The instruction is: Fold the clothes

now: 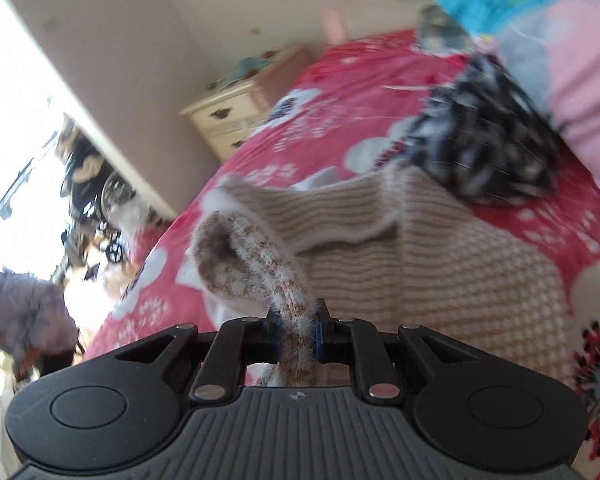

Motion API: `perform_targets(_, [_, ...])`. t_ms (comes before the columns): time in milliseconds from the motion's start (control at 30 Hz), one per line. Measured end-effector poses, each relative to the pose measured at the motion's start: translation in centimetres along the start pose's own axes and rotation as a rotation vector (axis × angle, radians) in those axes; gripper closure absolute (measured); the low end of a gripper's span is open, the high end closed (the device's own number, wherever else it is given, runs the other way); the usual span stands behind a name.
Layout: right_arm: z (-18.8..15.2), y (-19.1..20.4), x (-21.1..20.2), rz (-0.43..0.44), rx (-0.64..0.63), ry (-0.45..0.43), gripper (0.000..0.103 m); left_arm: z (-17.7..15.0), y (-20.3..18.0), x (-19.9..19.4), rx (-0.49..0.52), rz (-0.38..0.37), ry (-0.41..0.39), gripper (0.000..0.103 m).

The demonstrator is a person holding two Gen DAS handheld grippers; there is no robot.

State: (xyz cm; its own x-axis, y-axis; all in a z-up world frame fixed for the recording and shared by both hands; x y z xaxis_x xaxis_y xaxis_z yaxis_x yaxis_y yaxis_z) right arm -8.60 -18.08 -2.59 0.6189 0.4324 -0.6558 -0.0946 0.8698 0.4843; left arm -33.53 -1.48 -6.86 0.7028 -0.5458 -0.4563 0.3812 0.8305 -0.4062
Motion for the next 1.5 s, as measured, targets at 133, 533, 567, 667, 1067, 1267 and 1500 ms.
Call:
perform_targets(133, [0.6, -3.4, -0.5, -0.008, 0.029, -0.01, 0.088, 0.3, -1.6, 2.7, 0.018, -0.035, 0.041, 0.076])
perform_targets(533, [1.6, -12.9, -0.4, 0.019, 0.123, -0.016, 0.088, 0.1, -4.8, 11.6, 0.093, -0.108, 0.167, 0.076])
perform_targets(567, [1.7, -13.5, -0.2, 0.019, 0.12, -0.014, 0.088, 0.0, -4.9, 12.3, 0.099, -0.112, 0.175, 0.076])
perform_targets(667, [1.8, -15.4, 0.5, 0.018, 0.123, -0.002, 0.088, -0.2, -5.1, 14.5, 0.115, -0.123, 0.2, 0.076])
perform_targets(1067, [-0.6, -21.1, 3.2, 0.03, 0.226, 0.089, 0.072, -2.5, -3.3, 21.1, 0.133, -0.122, 0.348, 0.065])
perform_targets(1267, [-3.1, -20.8, -0.2, 0.069, 0.233, 0.123, 0.051, -0.4, -1.1, 19.3, -0.036, -0.133, 0.325, 0.041])
perform_targets(1500, [-6.8, -21.0, -3.6, 0.082, 0.286, 0.163, 0.05, 1.8, -0.6, 14.5, -0.149, -0.111, 0.268, 0.038])
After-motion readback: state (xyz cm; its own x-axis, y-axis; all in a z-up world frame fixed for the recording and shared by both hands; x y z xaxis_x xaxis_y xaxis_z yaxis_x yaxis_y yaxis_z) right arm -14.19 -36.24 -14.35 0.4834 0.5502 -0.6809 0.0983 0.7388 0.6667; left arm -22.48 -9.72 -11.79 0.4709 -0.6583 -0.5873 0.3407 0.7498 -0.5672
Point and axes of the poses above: each gripper's, at about its wrist camera, not at the fingertips, and x roughly the way its jaws point, y to its left, z to its top, the point moved 1 cm from there along x, roughly the way its jaws point, and after that the axes turned 1 degree about x, right-handed, at the moved point
